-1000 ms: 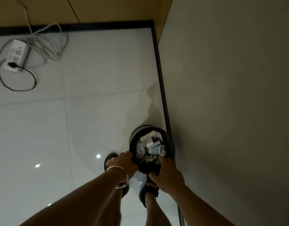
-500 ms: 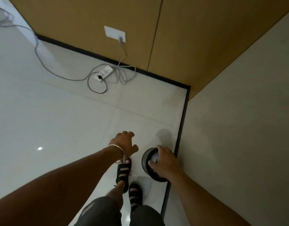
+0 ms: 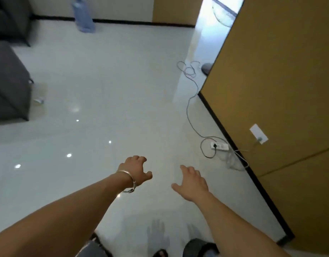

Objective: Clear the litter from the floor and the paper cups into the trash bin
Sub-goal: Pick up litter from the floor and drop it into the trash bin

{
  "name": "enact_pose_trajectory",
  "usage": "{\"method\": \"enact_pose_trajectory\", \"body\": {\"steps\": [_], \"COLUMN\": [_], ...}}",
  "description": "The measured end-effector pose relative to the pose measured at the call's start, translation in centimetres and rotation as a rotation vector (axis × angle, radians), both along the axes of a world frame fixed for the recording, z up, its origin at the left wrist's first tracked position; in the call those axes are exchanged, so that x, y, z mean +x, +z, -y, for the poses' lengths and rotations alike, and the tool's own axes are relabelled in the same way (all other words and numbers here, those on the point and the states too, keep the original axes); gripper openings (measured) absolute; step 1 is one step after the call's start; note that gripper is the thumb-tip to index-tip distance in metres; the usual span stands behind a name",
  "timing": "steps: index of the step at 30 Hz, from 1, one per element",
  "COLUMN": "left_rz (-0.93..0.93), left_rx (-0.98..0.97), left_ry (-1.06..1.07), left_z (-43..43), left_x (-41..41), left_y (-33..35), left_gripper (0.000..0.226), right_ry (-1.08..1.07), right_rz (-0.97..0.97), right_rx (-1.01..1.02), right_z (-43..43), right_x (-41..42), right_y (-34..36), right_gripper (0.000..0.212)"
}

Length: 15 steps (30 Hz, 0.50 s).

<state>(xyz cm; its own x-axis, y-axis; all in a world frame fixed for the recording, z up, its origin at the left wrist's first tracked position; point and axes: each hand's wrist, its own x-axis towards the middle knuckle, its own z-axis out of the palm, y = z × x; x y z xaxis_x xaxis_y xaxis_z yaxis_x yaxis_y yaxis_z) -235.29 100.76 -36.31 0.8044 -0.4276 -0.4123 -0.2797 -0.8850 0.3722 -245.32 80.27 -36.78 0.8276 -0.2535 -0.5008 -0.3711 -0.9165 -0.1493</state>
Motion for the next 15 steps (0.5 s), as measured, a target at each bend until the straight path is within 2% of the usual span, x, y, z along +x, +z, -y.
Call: {"method": "enact_pose_trajectory", "body": {"steps": [7,11,15], "left_rz": [0.049,0.078,0.113], "left_rx": [0.041,0.066,0.095], "left_ry": [0.449,0.734,0.907], "left_z": [-27.9,-43.1,-53.9], "left_x": [5.3,4.8,3.3], "left_y": [2.5,4.5,5.8], "left_gripper": [0.069,0.068,0.067], "right_ry": [0.396,0.601,0.819], "right_rz": [0.075,0.088,0.098], "right_rx": [-0.002,0.085,0.112], "right_z": [-23.8,-39.0,-52.1], "right_x": [14.9,19.0,22.1], "right_y": [3.2,3.9,4.7], "right_gripper": [0.082,0.083,0.082]}}
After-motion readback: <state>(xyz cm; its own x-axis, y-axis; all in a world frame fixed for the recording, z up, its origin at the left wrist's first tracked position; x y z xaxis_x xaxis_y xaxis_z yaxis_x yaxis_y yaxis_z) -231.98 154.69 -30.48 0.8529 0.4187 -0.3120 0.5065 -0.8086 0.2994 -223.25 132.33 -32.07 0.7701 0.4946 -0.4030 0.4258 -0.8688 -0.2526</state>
